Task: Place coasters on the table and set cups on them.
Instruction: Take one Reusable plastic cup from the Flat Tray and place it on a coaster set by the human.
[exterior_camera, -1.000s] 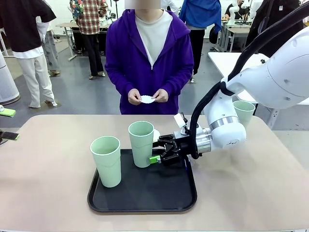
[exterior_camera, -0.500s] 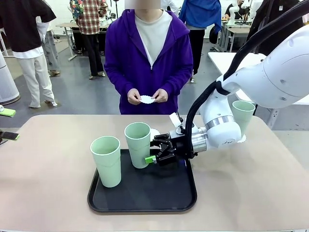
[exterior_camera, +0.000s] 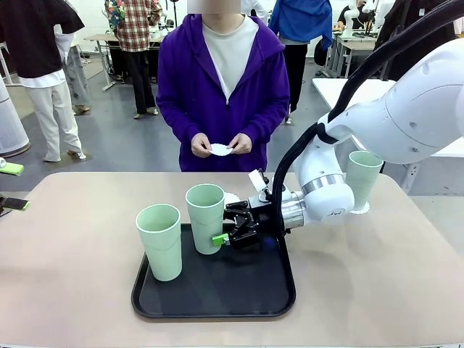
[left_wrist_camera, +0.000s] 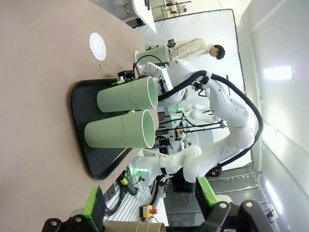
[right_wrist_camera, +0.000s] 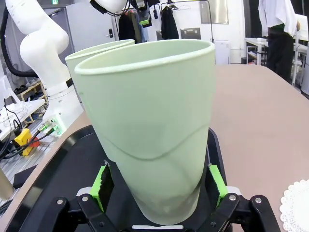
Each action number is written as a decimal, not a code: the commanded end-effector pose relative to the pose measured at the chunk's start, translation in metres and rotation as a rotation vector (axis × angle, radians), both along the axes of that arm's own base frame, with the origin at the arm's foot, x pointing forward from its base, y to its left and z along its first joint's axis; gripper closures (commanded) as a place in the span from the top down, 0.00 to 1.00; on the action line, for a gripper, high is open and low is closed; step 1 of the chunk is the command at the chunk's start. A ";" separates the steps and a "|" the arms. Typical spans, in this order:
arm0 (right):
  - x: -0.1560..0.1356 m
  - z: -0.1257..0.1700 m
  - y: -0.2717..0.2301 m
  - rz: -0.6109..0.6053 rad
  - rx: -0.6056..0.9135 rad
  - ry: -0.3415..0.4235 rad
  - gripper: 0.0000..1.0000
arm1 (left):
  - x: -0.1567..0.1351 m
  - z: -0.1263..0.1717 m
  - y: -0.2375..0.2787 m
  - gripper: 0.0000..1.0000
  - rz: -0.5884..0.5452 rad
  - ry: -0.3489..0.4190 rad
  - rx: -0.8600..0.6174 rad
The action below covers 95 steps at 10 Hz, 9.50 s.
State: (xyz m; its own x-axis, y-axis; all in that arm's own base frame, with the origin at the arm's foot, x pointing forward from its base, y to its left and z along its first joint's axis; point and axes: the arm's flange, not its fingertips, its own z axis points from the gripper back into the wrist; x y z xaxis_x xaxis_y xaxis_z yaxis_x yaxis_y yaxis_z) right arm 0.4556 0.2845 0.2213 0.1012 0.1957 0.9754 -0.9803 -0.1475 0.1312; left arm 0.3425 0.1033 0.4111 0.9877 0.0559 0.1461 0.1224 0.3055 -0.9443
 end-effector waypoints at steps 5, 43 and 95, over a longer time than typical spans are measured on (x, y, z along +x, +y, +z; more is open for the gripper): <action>0.007 -0.004 0.022 0.053 0.025 0.019 1.00 | 0.000 0.002 0.000 1.00 0.002 -0.019 -0.017; 0.161 0.070 -0.014 -0.102 0.095 -0.009 0.83 | 0.000 0.002 0.000 1.00 0.002 -0.019 -0.017; 0.150 0.023 -0.032 -0.167 -0.228 0.080 1.00 | 0.000 0.002 0.000 1.00 0.002 -0.019 -0.017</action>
State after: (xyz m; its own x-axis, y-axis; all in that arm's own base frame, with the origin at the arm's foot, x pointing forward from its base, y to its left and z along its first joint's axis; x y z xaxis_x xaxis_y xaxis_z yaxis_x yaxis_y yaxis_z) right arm 0.6124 0.2500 0.2385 0.1842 0.3548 0.9166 -0.9824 0.0388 0.1824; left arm 0.3425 0.1033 0.4111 0.9877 0.0559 0.1462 0.1225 0.3055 -0.9443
